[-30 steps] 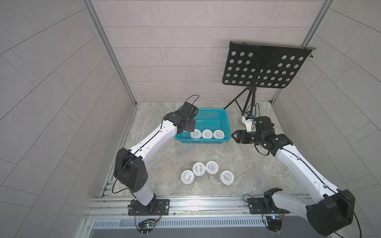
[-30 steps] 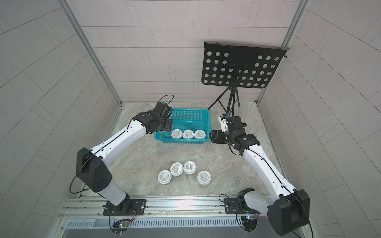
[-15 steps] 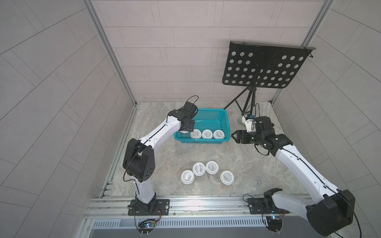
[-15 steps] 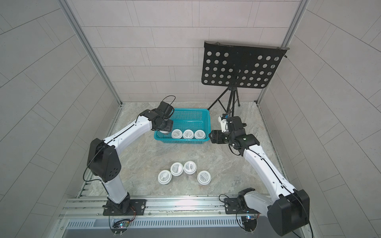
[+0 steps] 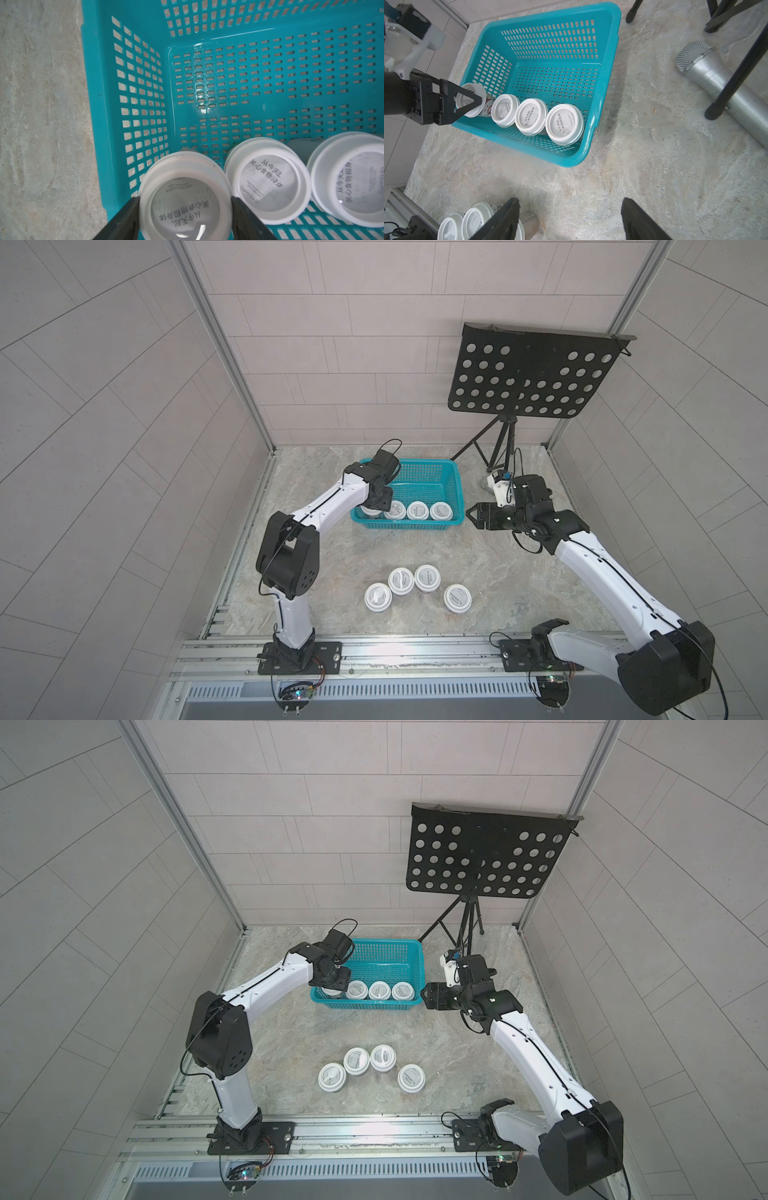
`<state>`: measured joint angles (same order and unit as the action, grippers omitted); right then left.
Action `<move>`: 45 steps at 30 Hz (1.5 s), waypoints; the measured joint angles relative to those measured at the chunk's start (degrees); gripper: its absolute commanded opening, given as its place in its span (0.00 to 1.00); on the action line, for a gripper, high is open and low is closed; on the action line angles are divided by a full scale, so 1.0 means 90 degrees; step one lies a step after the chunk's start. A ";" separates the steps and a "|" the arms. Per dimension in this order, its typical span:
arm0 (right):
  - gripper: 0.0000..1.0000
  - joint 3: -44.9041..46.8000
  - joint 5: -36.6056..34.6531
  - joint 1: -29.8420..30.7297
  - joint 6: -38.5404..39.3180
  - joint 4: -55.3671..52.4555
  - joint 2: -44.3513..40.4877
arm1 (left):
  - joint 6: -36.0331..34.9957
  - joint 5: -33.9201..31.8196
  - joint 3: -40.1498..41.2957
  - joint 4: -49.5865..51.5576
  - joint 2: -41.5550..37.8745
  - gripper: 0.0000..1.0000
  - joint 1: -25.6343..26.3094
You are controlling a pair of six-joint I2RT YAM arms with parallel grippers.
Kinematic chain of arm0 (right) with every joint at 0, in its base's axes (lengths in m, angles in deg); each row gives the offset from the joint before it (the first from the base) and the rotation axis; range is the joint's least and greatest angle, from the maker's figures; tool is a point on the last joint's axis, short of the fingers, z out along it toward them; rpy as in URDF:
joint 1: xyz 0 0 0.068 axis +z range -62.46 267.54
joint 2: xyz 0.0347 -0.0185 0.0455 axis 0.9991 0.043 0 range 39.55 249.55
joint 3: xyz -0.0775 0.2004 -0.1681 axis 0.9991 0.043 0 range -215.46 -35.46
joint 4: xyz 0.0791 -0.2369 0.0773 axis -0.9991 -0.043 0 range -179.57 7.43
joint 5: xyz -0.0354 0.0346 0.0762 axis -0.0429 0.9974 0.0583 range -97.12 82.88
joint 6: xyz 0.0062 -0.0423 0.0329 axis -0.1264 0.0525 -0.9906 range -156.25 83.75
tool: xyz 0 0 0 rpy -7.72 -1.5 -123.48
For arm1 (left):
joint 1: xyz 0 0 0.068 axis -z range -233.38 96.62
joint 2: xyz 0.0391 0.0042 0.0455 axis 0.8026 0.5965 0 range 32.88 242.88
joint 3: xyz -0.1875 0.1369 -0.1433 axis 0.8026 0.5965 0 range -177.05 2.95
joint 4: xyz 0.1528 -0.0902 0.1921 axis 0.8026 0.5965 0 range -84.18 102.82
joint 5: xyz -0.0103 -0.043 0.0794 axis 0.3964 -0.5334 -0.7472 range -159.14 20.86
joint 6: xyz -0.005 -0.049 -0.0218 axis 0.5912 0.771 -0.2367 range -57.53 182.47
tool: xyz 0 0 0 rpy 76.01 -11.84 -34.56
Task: Put the yogurt in the basket
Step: Place the yogurt in the basket.
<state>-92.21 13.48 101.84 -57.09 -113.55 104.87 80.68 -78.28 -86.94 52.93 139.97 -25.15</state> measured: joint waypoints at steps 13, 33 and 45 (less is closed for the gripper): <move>0.81 0.0095 -0.0002 0.0000 0.0000 0.0024 0.0000 | 0.0092 0.0039 0.0000 0.0010 0.0151 0.74 0.0000; 0.81 0.0107 -0.0002 -0.0002 0.0000 0.0039 0.0019 | 0.0274 0.0015 0.0141 0.0012 0.0248 0.81 0.0000; 0.81 0.0107 0.0000 -0.0007 0.0000 0.0039 0.0066 | 0.0282 0.0010 0.0141 0.0010 0.0248 0.80 0.0000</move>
<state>-91.25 13.48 101.78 -57.09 -113.20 105.46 83.22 -78.20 -85.67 53.02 142.20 -25.15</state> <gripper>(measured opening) 0.813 0.802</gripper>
